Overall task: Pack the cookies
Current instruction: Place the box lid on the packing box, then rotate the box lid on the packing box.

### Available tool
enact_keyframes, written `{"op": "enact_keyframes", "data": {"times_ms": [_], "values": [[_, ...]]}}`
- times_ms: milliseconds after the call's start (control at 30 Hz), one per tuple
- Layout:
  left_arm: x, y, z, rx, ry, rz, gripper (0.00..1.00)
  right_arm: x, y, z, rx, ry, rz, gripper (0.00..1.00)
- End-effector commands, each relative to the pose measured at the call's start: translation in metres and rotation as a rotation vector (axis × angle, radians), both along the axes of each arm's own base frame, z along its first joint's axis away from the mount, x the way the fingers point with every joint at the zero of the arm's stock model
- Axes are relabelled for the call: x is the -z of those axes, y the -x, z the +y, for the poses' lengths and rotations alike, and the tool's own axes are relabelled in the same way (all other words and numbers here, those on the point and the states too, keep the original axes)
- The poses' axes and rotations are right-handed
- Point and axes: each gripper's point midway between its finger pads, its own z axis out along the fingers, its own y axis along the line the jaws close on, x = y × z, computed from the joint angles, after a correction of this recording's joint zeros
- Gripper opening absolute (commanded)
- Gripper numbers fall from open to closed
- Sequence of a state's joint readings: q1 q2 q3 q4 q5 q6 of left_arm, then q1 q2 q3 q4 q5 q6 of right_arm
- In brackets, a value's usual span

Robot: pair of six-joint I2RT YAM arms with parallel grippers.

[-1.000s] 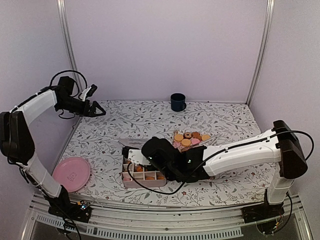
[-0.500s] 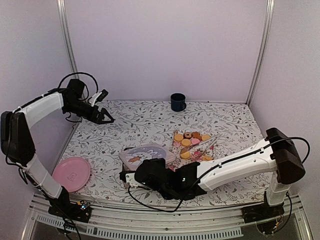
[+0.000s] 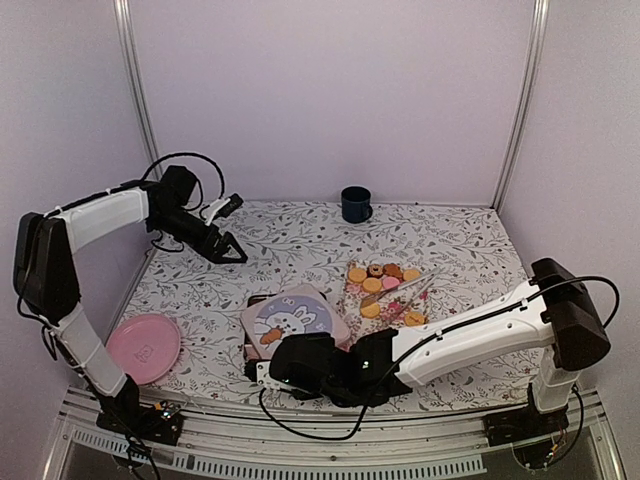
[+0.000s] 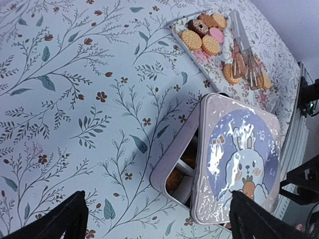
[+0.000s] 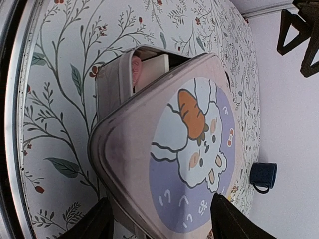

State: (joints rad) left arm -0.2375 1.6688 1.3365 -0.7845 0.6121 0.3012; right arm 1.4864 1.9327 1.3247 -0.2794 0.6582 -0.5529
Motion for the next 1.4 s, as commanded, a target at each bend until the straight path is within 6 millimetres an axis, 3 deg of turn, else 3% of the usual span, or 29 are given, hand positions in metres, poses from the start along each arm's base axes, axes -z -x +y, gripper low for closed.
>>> {"op": "enact_keyframes", "data": {"times_ms": [0,367,667,900,967,1133,1233,1367], "values": [[0.008,-0.003,-0.010,0.047,-0.018,0.001,0.99,-0.016,0.023,0.002,-0.026,-0.092,0.163,0.71],[0.048,-0.003,-0.036,0.107,-0.029,0.070,0.99,-0.007,0.047,-0.004,-0.057,-0.110,0.345,0.82],[0.061,0.008,-0.039,0.123,-0.030,0.088,0.99,-0.053,0.054,-0.006,-0.054,-0.241,0.608,0.88],[0.065,0.019,-0.040,0.141,-0.027,0.083,0.99,-0.038,0.077,-0.028,-0.013,-0.182,0.820,0.92],[0.069,0.024,-0.040,0.155,-0.038,0.084,0.99,-0.041,0.061,-0.038,0.040,-0.218,0.887,0.92],[0.070,0.040,-0.032,0.168,-0.061,0.086,0.99,-0.076,-0.044,-0.064,0.302,-0.496,0.951,0.92],[0.065,0.052,-0.028,0.164,-0.058,0.091,0.99,-0.059,-0.094,-0.080,0.464,-0.561,1.010,0.89],[0.063,0.071,-0.025,0.156,-0.036,0.113,0.99,-0.026,-0.111,-0.077,0.532,-0.529,1.069,0.85]]}}
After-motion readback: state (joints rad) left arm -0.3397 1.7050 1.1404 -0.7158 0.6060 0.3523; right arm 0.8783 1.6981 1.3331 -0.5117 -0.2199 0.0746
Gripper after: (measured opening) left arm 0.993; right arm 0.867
